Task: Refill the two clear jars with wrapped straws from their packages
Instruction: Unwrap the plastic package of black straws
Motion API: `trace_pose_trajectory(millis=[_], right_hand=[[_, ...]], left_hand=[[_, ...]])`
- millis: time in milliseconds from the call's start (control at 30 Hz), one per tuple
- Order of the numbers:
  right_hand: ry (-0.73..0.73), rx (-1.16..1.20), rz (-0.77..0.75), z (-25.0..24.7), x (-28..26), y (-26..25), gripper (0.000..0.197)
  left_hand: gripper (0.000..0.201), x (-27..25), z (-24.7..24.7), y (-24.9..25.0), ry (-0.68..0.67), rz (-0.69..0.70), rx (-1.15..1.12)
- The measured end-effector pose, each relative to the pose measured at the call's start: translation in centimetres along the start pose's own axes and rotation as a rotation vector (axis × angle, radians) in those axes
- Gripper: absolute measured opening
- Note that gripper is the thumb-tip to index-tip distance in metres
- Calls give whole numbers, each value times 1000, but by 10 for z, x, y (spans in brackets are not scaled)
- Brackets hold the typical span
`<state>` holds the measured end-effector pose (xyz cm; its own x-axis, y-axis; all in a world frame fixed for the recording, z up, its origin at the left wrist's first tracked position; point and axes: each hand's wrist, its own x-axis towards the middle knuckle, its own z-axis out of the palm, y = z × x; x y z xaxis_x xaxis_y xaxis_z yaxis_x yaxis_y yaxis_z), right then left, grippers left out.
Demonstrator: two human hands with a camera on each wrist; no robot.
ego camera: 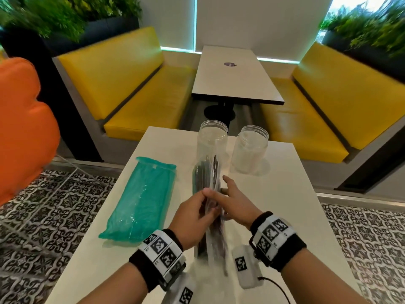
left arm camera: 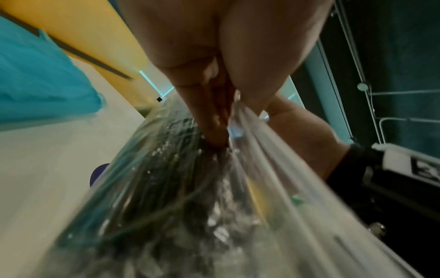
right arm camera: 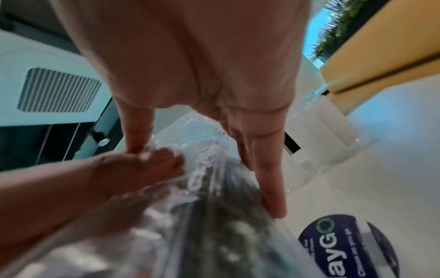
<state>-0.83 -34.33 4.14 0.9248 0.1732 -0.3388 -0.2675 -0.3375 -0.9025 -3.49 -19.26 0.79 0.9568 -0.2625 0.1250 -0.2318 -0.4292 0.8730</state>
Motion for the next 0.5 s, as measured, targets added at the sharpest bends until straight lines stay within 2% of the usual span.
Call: trace_pose_trajectory(millis=[67, 133, 200, 233, 300, 367, 400, 433, 500], right_hand=[[18, 118, -5, -3, 4, 6, 58], [117, 62, -52, -8, 7, 11, 32], [184, 93, -92, -14, 7, 10, 23], [184, 165, -96, -15, 5, 7, 20], [141, 294, -92, -18, 3, 4, 18], [112, 337, -103, -19, 2, 2, 17], [108, 354, -109, -18, 3, 3, 17], [105, 372, -110, -17, 3, 2, 18], [102, 424, -121, -15, 2, 0, 18]], left_hand=[[25, 0, -1, 1, -92, 11, -28], [36, -4, -3, 2, -185, 16, -18], [40, -5, -8, 1, -177, 54, -22], [35, -5, -11, 0, -113, 69, -45], [23, 1, -23, -7, 128, 16, -130], [21, 10, -37, -16, 378, -115, -170], [21, 14, -44, -19, 452, -190, -182], [26, 18, -49, -23, 485, -257, -206], [46, 25, -54, -32, 444, -385, -326]])
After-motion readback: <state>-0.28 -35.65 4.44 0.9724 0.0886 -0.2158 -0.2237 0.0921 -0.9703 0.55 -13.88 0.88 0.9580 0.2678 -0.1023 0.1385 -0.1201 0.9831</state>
